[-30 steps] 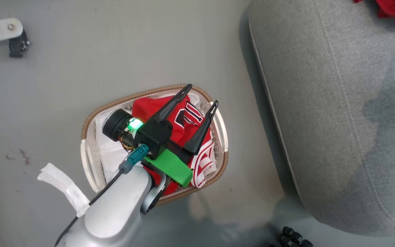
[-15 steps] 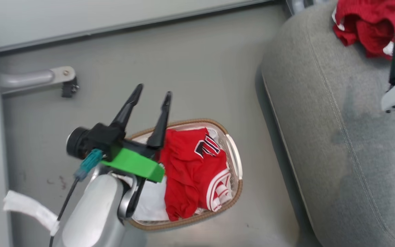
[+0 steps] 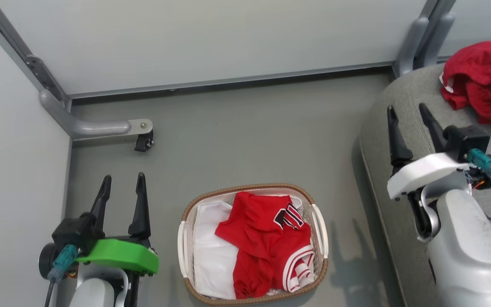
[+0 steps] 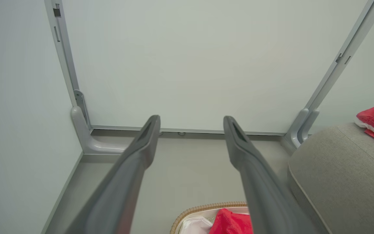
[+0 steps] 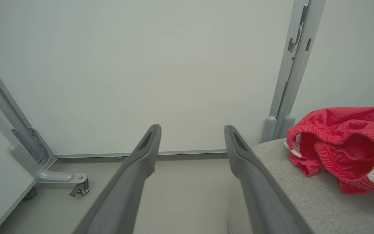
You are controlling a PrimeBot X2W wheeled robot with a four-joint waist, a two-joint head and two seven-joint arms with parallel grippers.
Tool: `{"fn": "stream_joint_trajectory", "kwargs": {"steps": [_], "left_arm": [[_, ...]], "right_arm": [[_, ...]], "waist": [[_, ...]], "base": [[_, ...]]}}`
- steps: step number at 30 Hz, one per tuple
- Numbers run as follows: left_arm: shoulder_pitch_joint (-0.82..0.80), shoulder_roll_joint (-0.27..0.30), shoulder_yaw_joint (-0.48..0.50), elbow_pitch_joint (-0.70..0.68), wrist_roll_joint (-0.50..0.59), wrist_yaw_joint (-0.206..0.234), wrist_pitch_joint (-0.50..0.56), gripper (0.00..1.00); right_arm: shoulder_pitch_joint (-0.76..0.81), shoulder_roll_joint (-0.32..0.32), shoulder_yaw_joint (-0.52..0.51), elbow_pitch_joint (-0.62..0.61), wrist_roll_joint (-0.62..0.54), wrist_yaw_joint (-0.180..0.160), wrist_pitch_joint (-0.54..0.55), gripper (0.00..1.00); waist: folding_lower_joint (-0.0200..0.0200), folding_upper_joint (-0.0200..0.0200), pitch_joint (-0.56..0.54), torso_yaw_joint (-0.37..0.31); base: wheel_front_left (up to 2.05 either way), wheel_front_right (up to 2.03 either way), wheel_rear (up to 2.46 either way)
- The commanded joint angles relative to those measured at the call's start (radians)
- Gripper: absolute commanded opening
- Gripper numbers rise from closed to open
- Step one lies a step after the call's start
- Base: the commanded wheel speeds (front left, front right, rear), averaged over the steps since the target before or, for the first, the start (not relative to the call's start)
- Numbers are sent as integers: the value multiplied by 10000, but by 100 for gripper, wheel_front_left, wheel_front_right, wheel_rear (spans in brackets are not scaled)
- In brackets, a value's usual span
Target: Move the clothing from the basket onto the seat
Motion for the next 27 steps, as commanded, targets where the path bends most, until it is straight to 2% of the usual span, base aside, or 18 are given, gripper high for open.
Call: {"fn": "stream_joint_trajectory", "kwargs": {"steps": [1, 8, 15, 27], "left_arm": [[315, -58, 125, 56, 62, -26, 7, 100], [1182, -125, 496, 242, 84, -31, 7, 100], [1569, -147, 243, 274, -132, -33, 7, 100], [1491, -146, 11, 393, -285, -34, 8, 100]], "right_arm": [[410, 65, 21, -161, 75, -14, -20, 100], [1914, 349, 170, -815, 392, -14, -20, 100], [3105, 365, 507, -1428, 1226, -14, -20, 100], [3841, 362, 693, -1528, 1461, -14, -20, 100]], "waist": [[1, 0, -596, 512], [1, 0, -1195, 839], [1, 0, -1487, 1139], [1, 0, -1625, 1305]], "base": [[0, 0, 0], [0, 0, 0], [0, 0, 0], [0, 0, 0]]}}
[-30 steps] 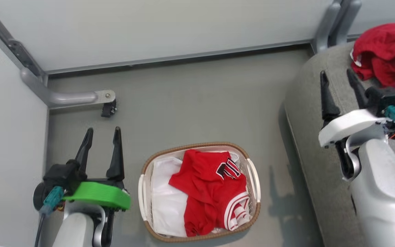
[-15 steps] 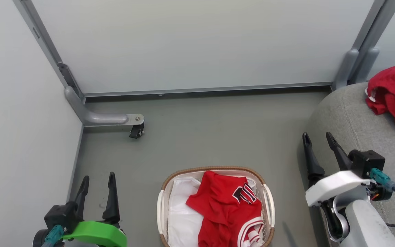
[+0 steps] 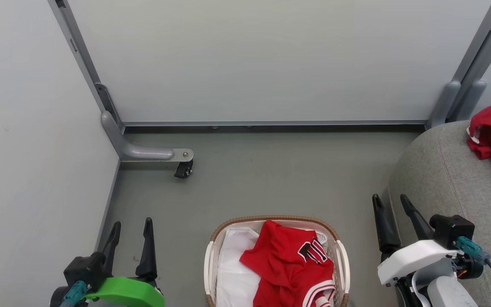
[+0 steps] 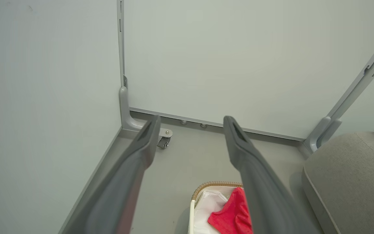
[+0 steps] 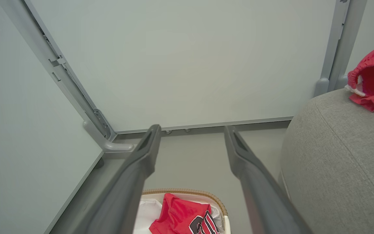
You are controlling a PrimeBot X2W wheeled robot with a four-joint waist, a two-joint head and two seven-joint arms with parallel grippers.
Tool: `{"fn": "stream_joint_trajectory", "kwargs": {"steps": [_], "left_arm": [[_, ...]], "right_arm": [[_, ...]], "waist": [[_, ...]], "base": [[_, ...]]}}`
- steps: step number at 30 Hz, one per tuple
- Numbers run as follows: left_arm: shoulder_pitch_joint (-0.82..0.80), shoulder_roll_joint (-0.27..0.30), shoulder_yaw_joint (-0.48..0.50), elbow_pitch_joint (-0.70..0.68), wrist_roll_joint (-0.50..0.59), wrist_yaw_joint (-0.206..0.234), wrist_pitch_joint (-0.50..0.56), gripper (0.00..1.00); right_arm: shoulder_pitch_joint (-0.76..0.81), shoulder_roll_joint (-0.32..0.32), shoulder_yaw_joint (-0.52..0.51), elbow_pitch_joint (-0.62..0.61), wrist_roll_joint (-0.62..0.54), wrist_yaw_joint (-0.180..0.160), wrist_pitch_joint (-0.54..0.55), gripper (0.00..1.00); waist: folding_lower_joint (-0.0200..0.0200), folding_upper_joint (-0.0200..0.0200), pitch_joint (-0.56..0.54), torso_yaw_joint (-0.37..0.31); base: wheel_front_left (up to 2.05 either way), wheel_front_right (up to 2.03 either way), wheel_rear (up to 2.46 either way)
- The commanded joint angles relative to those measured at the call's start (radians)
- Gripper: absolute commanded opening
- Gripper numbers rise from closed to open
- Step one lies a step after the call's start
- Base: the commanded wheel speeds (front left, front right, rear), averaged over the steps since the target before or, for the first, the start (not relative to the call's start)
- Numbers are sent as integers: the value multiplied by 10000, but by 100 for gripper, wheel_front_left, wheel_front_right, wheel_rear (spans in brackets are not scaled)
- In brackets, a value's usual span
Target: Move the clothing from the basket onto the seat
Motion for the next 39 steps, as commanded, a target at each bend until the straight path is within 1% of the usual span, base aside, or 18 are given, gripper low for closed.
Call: {"fn": "stream_joint_trajectory", "kwargs": {"steps": [1, 22, 27, 33, 35, 39], "left_arm": [[61, 1, 5, 31, -74, -32, 6, 100], [-3, 1, -120, 20, -22, -33, 6, 100], [-169, 1, -290, 61, 78, -33, 6, 100], [-1004, 1, -907, 300, 312, -33, 6, 100], [-1484, 2, -1289, 512, 374, -33, 6, 100], [-2803, 17, -2549, 1294, 506, -33, 6, 100]], "right_arm": [[136, -40, 12, -2, -13, -14, -20, 100], [91, -39, 85, -172, -127, -14, -20, 100], [-126, -42, 139, -228, -250, -14, -20, 100], [-594, -40, 33, -473, -445, -14, -20, 100], [-891, -42, -78, -601, -577, -14, -20, 100], [-1622, -39, -398, -922, -878, -14, -20, 100]], "waist": [[1, 0, -2, -7], [1, 0, 94, -132], [1, 0, 248, -275], [1, 0, 890, -550], [1, 0, 1323, -671], [1, 0, 2441, -941]], "base": [[0, 0, 0], [0, 0, 0], [0, 0, 0], [0, 0, 0], [0, 0, 0], [0, 0, 0]]}}
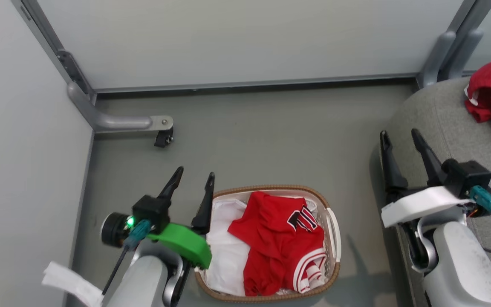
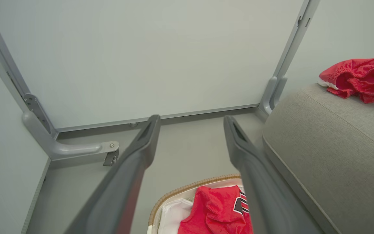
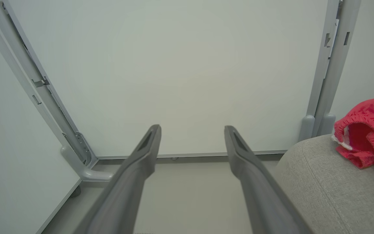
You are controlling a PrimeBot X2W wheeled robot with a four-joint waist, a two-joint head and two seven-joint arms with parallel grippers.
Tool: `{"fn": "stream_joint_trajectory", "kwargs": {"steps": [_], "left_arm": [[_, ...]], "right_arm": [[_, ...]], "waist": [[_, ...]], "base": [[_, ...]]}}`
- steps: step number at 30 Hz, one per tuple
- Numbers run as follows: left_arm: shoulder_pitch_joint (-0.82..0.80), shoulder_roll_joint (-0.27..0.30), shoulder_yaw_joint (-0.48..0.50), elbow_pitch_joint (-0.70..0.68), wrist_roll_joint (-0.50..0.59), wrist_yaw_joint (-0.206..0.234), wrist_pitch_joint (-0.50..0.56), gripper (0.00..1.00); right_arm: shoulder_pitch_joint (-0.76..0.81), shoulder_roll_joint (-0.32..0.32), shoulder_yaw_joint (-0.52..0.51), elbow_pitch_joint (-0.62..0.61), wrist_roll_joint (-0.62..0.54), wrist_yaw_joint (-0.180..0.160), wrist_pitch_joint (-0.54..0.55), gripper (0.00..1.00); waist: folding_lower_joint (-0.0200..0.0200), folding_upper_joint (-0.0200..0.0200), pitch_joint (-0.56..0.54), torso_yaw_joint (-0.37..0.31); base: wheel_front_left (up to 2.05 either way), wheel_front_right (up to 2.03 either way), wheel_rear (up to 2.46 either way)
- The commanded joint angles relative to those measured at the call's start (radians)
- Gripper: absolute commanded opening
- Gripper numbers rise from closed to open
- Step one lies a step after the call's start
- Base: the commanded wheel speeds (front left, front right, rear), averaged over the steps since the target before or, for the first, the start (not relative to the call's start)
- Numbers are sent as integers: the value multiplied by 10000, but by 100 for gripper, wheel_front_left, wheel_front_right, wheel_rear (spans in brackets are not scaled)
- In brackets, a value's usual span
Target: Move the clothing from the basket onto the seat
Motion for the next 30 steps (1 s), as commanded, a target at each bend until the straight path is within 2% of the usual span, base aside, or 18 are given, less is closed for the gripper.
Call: {"fn": "stream_joint_trajectory", "kwargs": {"steps": [1, 10, 18, 30], "left_arm": [[-604, 22, -347, 290, 91, -33, 6, 100], [-3190, 38, -3026, 2595, -432, -33, 7, 100], [-4325, 34, -4830, 4679, -1530, -32, 120, 100], [-5113, 39, -5688, 6128, -2851, 25, 444, 100]], "right_arm": [[-320, -39, -99, -120, -158, -14, -20, 100], [-1754, -34, -671, -975, -209, -14, -20, 100], [-2290, -31, -579, -1714, 127, -14, -20, 100], [-2907, -26, -103, -2615, 738, -14, -20, 100]], "waist": [[0, 0, 1364, -465], [0, 0, 3865, -1357], [0, 0, 5368, -2205], [0, 0, 6931, -3018]], "base": [[0, 0, 0], [0, 0, 0], [0, 0, 0], [0, 0, 0]]}}
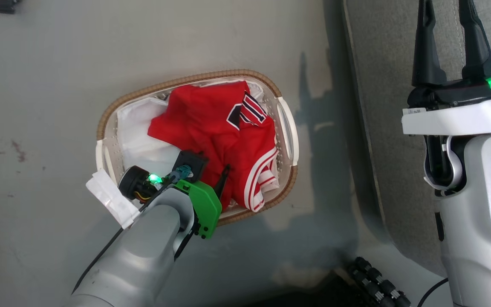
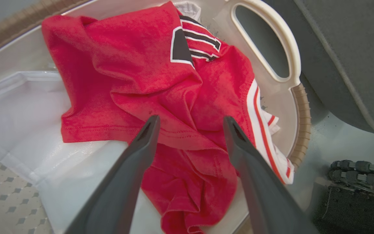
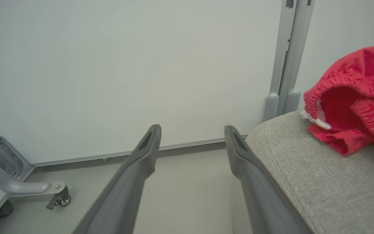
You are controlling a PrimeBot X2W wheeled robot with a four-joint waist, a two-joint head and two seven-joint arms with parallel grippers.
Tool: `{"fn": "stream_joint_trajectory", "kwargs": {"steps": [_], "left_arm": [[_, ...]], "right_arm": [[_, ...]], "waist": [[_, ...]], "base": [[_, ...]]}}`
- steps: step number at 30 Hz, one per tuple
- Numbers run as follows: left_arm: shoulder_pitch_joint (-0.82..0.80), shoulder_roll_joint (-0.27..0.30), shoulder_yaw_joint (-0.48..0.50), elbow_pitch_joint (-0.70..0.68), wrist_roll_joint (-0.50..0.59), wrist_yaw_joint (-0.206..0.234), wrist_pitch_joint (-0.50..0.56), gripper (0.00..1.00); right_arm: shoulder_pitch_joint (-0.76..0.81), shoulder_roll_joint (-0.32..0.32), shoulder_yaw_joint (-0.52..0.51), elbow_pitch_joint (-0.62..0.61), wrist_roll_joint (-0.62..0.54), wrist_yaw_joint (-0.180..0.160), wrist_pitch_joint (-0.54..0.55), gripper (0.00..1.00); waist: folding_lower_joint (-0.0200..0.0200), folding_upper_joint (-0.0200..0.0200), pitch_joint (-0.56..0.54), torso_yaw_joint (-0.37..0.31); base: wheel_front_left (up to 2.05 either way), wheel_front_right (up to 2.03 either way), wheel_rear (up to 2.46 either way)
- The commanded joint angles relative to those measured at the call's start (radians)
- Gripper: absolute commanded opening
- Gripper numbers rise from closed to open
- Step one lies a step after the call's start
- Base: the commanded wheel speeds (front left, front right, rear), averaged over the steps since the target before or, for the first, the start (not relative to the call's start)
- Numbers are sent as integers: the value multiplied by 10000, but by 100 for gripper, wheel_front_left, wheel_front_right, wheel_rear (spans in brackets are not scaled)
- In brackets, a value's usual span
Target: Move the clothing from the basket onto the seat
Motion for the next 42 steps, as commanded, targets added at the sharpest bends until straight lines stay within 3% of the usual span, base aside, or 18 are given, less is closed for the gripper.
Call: {"fn": "stream_joint_trajectory", "kwargs": {"steps": [1, 13, 18, 19, 21, 34, 42], "left_arm": [[-235, 80, -2, 80, -158, 43, -44, 100], [-774, 73, -17, 1207, -985, 854, 468, 100], [-895, 75, 173, 1582, -1337, 790, 436, 98], [-927, 71, 170, 1643, -1351, 776, 395, 56], [-980, 73, 160, 1747, -1340, 802, 253, 0], [-267, 222, 286, 1686, -1369, 495, -482, 0], [756, 846, 667, -186, -547, 845, -482, 0]], "right_arm": [[-156, -11, 67, -113, 78, -14, -20, 100], [-326, -15, 378, -472, 520, -14, -20, 100], [-335, -15, 416, -569, 584, -14, -20, 100], [-333, -15, 417, -582, 590, -14, -20, 100], [-317, -15, 419, -584, 581, -14, -20, 100], [246, -20, 566, 57, -5, -14, -20, 100], [1000, -26, 554, 681, -500, -14, -20, 100]], "waist": [[-2, 0, 982, -786], [-2, 0, 1595, -1132], [-2, 0, 1709, -1233], [-2, 0, 1716, -1238], [-2, 0, 1704, -1234], [-2, 0, 220, -649], [-2, 0, -1556, -16]], "base": [[0, 0, 0], [0, 0, 0], [0, 0, 0], [0, 0, 0], [0, 0, 0], [0, 0, 0], [0, 0, 0]]}}
